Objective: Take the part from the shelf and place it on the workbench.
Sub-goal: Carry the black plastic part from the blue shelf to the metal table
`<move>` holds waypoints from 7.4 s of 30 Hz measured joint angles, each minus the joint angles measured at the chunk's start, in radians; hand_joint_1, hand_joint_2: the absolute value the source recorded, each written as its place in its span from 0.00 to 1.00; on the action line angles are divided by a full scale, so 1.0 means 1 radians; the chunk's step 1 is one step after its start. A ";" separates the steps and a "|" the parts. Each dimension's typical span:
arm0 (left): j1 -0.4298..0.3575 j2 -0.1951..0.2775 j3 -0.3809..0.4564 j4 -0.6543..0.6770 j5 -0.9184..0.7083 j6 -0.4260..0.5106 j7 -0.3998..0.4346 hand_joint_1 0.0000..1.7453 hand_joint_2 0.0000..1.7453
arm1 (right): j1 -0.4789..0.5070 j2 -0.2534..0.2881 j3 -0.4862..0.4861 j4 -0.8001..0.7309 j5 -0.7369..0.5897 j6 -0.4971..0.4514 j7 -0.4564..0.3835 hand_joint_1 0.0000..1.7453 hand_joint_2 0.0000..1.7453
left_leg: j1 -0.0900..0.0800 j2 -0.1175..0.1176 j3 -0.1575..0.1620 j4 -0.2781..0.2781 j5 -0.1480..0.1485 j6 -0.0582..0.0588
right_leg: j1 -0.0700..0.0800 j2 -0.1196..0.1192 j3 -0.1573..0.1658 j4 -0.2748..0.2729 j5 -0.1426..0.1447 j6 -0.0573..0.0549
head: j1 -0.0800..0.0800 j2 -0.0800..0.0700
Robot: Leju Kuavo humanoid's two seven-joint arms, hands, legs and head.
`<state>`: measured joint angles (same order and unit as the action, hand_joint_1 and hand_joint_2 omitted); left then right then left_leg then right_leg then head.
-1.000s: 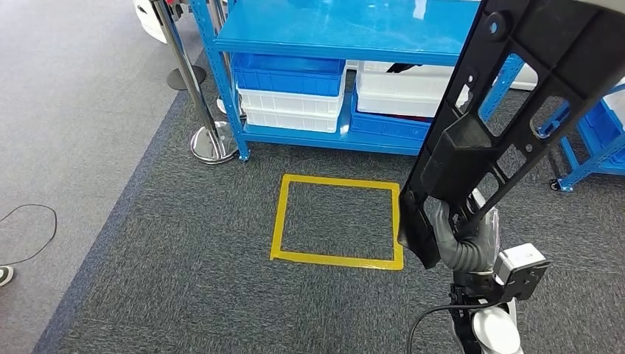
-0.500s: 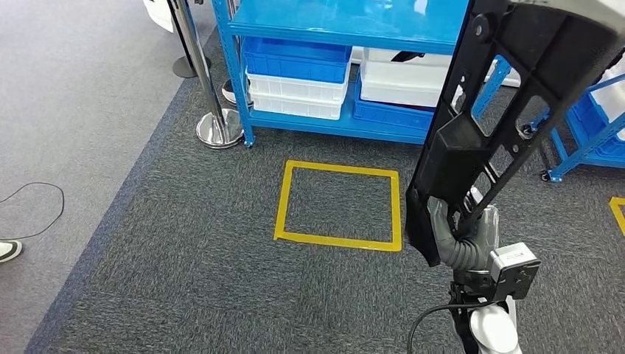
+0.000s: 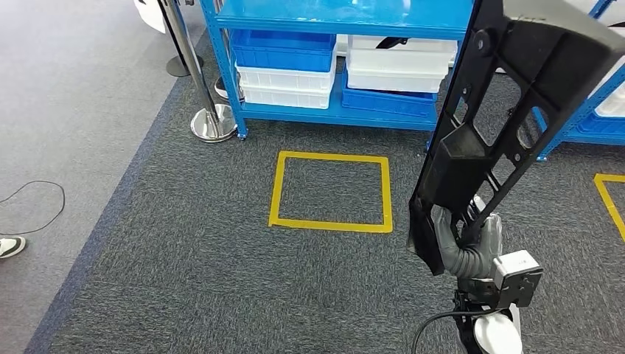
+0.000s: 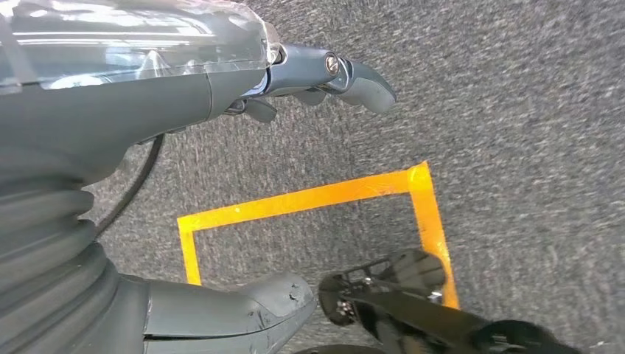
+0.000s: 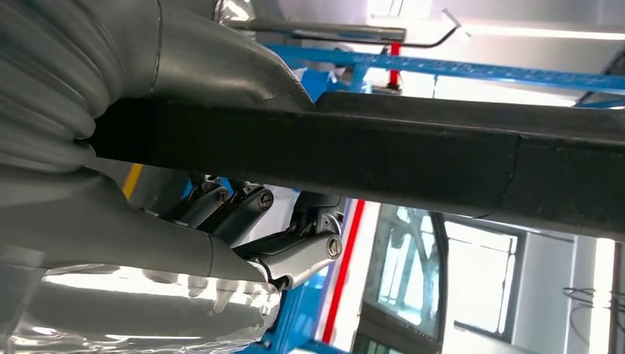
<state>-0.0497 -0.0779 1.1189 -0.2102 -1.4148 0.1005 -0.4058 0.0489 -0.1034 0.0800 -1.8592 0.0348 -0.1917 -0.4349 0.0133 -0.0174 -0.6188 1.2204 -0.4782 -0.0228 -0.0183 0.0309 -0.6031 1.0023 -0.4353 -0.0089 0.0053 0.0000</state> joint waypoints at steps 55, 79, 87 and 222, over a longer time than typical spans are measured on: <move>0.005 -0.023 -0.020 0.001 -0.072 -0.004 0.039 0.00 1.00 | 0.020 -0.218 -0.408 0.145 0.741 -0.212 0.268 1.00 1.00 | -0.014 0.043 0.046 -0.079 -0.109 0.022 | 0.000 -0.043 0.023 -0.004 -0.013 0.006 | 0.015 0.000; 0.000 -0.024 -0.019 0.001 -0.082 -0.017 0.055 0.00 1.00 | 0.014 -0.344 -0.519 0.402 1.138 -0.326 0.426 1.00 1.00 | -0.020 0.103 0.093 -0.214 -0.018 0.050 | 0.003 -0.093 0.009 0.017 -0.012 0.052 | 0.028 0.000; -0.006 -0.023 -0.019 0.001 -0.082 -0.008 0.065 0.00 1.00 | 0.002 -0.378 -0.538 0.454 1.208 -0.330 0.460 1.00 1.00 | -0.013 0.028 -0.002 0.019 -0.152 0.020 | -0.001 -0.016 0.012 -0.001 -0.004 0.010 | 0.019 0.000; 0.020 -0.013 -0.035 0.001 -0.125 0.008 0.068 0.00 1.00 | 0.021 -0.269 -0.868 0.609 1.299 -0.379 0.360 1.00 1.00 | -0.028 -0.002 0.089 -0.241 0.023 0.085 | -0.014 0.038 -0.022 0.066 -0.041 0.051 | 0.012 0.000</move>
<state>-0.0299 -0.0911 1.0843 -0.2090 -1.5400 0.1081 -0.3376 0.0701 -0.3723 -0.7876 -1.2497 1.3340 -0.5706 -0.0746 -0.0145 -0.0189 -0.5296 0.9796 -0.4554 0.0618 -0.0326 0.0693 -0.6247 1.0684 -0.4767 0.0423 0.0177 0.0000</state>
